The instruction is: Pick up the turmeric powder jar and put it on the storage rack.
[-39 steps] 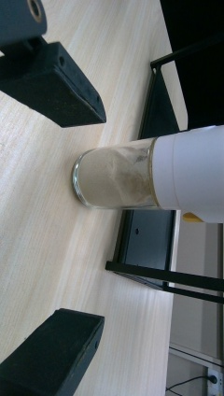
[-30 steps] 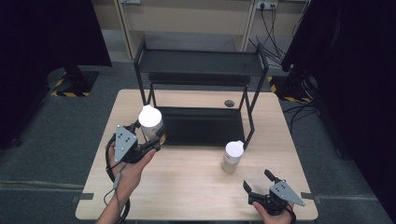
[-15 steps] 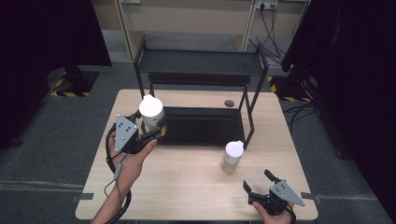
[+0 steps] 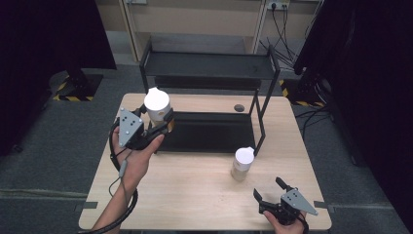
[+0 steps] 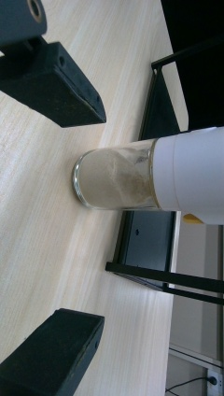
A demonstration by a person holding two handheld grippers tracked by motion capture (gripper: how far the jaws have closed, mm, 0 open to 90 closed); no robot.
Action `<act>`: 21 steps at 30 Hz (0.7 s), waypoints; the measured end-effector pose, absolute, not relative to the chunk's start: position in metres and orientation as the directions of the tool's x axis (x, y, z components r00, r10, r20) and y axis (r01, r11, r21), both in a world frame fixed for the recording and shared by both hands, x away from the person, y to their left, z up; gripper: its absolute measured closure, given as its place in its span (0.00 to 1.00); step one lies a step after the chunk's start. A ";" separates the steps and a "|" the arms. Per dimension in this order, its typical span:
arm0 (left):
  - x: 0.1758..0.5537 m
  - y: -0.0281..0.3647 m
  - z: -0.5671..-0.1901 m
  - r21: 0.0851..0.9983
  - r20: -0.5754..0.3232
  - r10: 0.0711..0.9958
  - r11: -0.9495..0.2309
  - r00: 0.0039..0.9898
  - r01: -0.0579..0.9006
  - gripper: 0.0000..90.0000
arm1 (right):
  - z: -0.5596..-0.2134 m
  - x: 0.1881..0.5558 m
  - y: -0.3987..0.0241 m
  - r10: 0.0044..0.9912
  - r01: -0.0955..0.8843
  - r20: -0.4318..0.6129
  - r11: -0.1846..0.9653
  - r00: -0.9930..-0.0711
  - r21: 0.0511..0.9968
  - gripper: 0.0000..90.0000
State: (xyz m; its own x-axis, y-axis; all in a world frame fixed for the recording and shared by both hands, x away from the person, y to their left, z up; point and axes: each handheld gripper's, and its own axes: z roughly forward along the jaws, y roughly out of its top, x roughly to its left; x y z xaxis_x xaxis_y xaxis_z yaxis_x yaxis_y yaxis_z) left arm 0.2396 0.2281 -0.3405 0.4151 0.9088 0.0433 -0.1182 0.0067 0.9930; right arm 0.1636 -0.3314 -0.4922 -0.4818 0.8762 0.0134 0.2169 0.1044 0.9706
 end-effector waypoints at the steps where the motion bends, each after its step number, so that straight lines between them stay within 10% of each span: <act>1: 0.240 0.228 -0.341 0.993 0.043 0.909 0.007 0.415 -0.118 0.34 | -0.492 0.164 -0.331 0.876 0.217 0.013 0.104 -0.482 0.971 0.05; 21: 0.254 0.221 -0.314 0.991 0.054 0.915 0.001 0.400 -0.136 0.34 | -0.492 0.163 -0.331 0.876 0.216 0.013 0.104 -0.482 0.971 0.05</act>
